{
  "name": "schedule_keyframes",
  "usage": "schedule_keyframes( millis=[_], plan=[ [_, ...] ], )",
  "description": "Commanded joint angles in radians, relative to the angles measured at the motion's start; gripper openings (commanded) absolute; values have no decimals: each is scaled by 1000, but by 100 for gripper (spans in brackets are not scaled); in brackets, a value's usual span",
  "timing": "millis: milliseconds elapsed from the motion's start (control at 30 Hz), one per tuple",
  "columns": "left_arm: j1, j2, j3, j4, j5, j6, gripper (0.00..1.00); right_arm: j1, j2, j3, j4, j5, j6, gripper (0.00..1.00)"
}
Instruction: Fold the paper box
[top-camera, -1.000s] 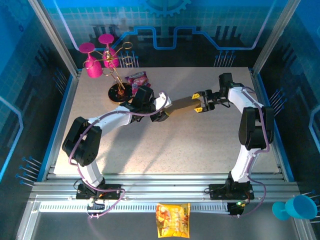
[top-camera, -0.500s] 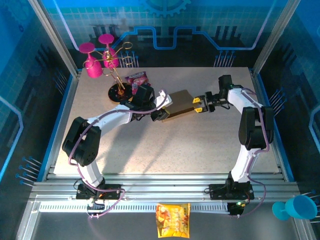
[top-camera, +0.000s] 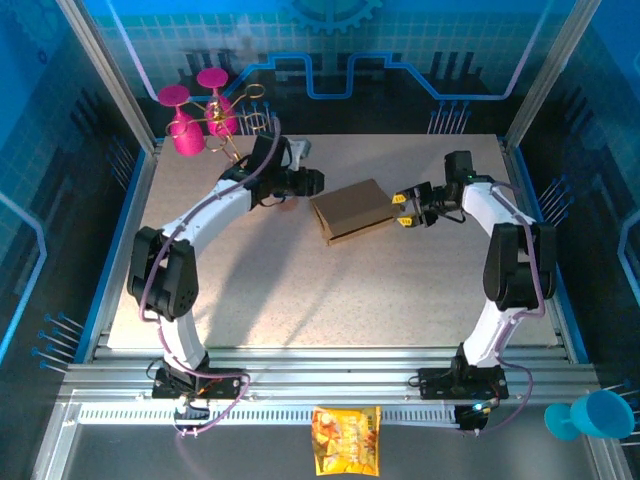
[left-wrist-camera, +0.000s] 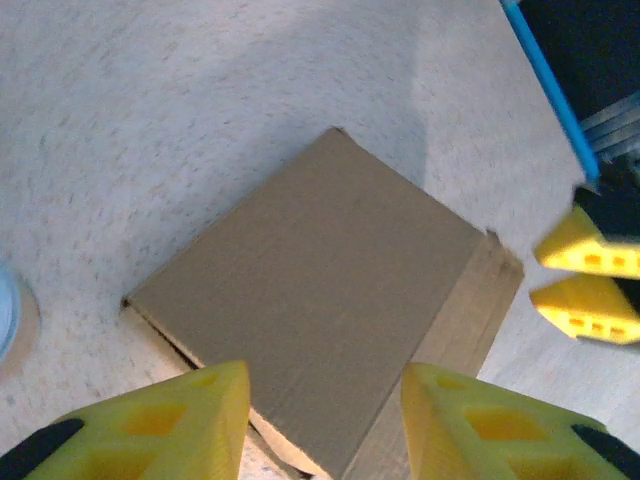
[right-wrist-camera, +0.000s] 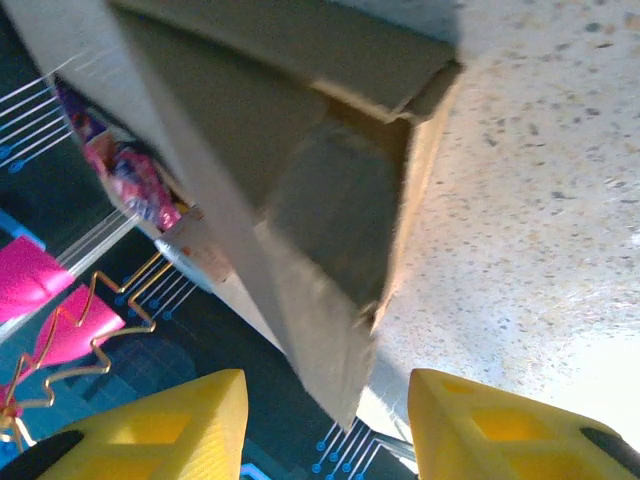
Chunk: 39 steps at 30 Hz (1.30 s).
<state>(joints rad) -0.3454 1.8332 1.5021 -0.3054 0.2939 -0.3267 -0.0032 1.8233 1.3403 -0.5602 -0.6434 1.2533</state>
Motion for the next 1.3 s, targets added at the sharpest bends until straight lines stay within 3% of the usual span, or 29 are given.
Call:
schedule_keyframes(
  millis=[0,167,300,633,900,1133,1200,1267],
  plan=[
    [-7,70,7,-71,68,-316,43,-11,11,33,-32,-10,-49,47],
    [-16,154,106,-233,38,-337,43,-12,54,39,-28,-38,-46,48],
    [-27,178,102,-260,24,-365,46,-13,85,41,-29,-26,-58,49],
    [-65,239,17,-127,22,-422,48,-25,172,-55,-11,7,-113,46],
    [-66,262,-15,-98,-23,-410,45,-37,197,-33,-70,18,-174,43],
    [-66,293,-24,-88,3,-403,32,-44,100,6,-109,49,-203,46],
    [-65,298,-31,-93,8,-398,24,-54,55,34,-114,93,-243,47],
    [-65,292,-54,-87,15,-396,10,-69,27,77,-120,138,-313,49]
  ],
)
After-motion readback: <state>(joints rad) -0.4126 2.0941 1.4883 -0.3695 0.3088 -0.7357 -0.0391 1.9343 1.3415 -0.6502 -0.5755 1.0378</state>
